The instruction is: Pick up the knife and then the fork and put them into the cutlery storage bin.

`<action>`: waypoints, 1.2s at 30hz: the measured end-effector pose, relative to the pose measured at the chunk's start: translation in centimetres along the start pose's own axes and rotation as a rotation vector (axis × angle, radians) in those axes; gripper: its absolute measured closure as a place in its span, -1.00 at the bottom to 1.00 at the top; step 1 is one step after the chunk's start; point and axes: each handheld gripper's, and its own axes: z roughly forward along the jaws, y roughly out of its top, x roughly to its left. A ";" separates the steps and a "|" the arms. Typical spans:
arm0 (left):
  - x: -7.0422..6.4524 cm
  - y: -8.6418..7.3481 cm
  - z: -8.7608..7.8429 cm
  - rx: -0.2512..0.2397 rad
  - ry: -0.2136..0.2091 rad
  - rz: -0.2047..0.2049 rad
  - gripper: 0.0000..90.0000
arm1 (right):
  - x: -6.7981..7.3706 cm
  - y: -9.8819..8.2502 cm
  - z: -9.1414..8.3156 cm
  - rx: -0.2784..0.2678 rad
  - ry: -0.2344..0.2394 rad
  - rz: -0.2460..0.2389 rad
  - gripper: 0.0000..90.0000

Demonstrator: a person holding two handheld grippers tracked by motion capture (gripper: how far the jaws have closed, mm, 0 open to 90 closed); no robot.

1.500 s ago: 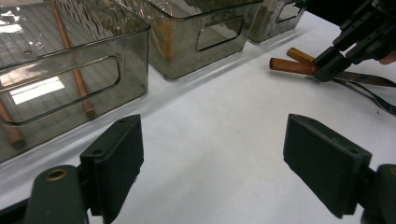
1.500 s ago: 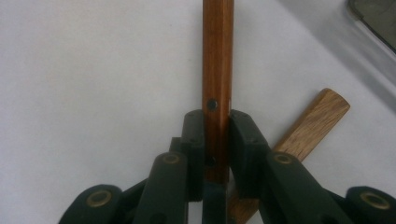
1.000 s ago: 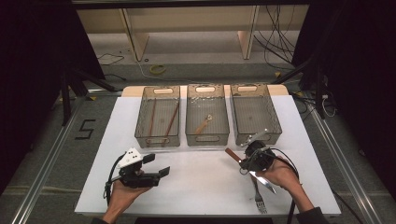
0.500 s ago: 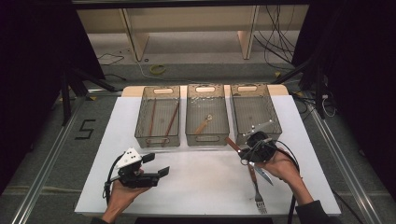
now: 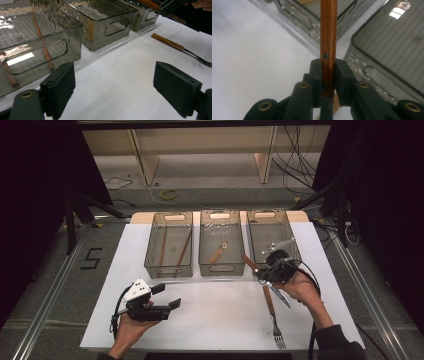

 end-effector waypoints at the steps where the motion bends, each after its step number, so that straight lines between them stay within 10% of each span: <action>1: 0.0 0.0 0.0 -0.001 0.001 0.001 -0.62 | -0.1 0.1 0.0 -0.004 -0.001 0.000 0.72; 36: 0.1 0.0 -0.2 -0.010 0.004 0.010 -0.62 | -4.3 5.1 -0.6 -0.070 -0.070 0.083 0.72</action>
